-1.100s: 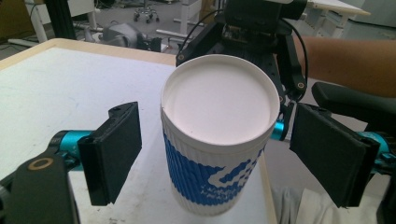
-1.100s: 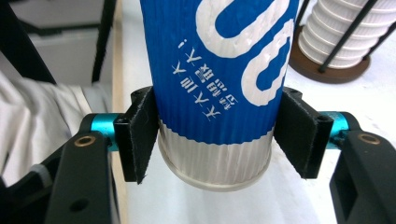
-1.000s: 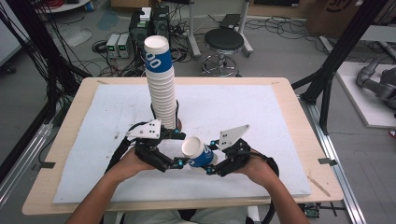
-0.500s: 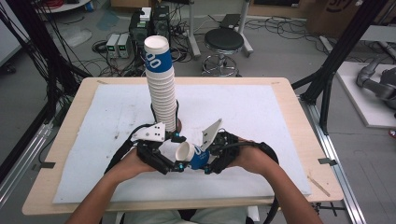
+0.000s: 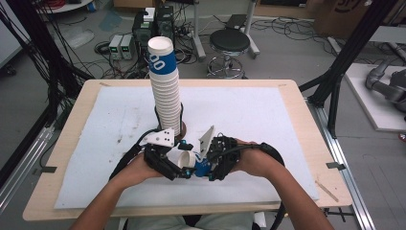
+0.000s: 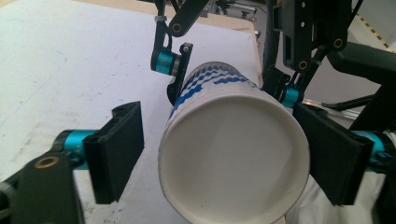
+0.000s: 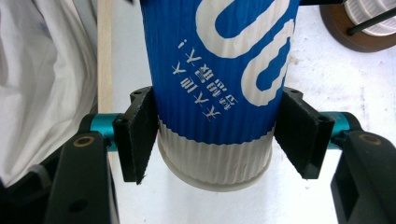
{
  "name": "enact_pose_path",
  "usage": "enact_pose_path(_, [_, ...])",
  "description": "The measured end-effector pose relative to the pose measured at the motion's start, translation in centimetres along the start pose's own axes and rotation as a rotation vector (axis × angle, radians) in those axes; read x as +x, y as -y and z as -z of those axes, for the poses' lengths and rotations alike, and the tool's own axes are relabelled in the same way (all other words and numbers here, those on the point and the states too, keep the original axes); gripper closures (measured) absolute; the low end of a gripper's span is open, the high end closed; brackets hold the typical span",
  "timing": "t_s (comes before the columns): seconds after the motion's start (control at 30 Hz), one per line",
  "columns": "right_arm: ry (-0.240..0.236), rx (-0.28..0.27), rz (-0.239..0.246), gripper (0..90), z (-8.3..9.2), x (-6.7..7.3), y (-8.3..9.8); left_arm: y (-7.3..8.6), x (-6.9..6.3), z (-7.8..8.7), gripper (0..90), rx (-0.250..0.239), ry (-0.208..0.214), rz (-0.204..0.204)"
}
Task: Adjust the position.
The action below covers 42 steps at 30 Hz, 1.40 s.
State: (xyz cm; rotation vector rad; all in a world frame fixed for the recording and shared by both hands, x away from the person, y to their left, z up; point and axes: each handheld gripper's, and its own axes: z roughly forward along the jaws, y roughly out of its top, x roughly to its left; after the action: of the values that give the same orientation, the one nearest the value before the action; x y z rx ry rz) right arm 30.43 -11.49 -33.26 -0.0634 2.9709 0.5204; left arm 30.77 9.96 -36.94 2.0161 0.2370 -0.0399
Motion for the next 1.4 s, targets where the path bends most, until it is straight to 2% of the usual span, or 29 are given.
enact_pose_path(0.13, [0.012,0.000,0.002,34.5,0.1,0.0,0.2,0.3,0.1,-0.2,28.7,-0.003,0.021,0.004])
enact_pose_path(0.33, [0.005,-0.004,-0.006,33.0,0.0,0.1,0.6,0.3,0.0,-0.4,29.8,-0.015,0.022,-0.020])
enact_pose_path(0.4, [0.009,-0.032,-0.017,29.8,0.2,0.1,0.8,0.4,0.1,-0.1,29.8,-0.029,0.029,-0.024])
enact_pose_path(0.47, [0.002,-0.088,-0.044,27.3,0.4,0.0,1.2,0.5,0.2,0.1,29.7,-0.060,0.035,-0.013])
enact_pose_path(0.53, [-0.011,-0.171,-0.100,22.8,0.8,-0.2,2.1,0.6,0.3,0.3,29.6,-0.070,0.027,-0.013])
enact_pose_path(0.63, [-0.011,-0.282,-0.154,22.3,1.4,-0.1,3.4,0.6,0.4,0.6,29.6,-0.094,0.039,-0.013])
enact_pose_path(0.73, [0.001,-0.407,-0.192,20.9,1.8,0.1,4.9,0.7,0.4,0.8,29.5,-0.113,0.049,-0.032])
enact_pose_path(0.8, [0.008,-0.477,-0.214,20.9,1.9,0.3,6.0,0.8,0.4,0.9,29.5,-0.131,0.046,-0.034])
enact_pose_path(0.93, [0.014,-0.622,-0.287,20.3,2.3,0.7,8.0,1.0,0.7,1.2,29.5,-0.154,0.035,-0.029])
enact_pose_path(1.0, [0.033,-0.668,-0.316,20.3,2.3,0.9,8.8,1.1,0.8,1.4,29.5,-0.171,0.028,-0.035])
enact_pose_path(1.1, [0.088,-0.712,-0.368,20.3,2.1,1.1,9.8,1.2,0.9,1.6,29.6,-0.204,0.024,-0.039])
enact_pose_path(1.17, [0.096,-0.739,-0.404,20.3,1.9,1.2,10.3,1.2,0.9,1.8,29.6,-0.215,0.019,-0.042])
enact_pose_path(1.4, [0.101,-0.851,-0.395,20.2,0.8,1.8,11.6,1.7,0.8,2.1,29.6,-0.265,0.009,-0.051])
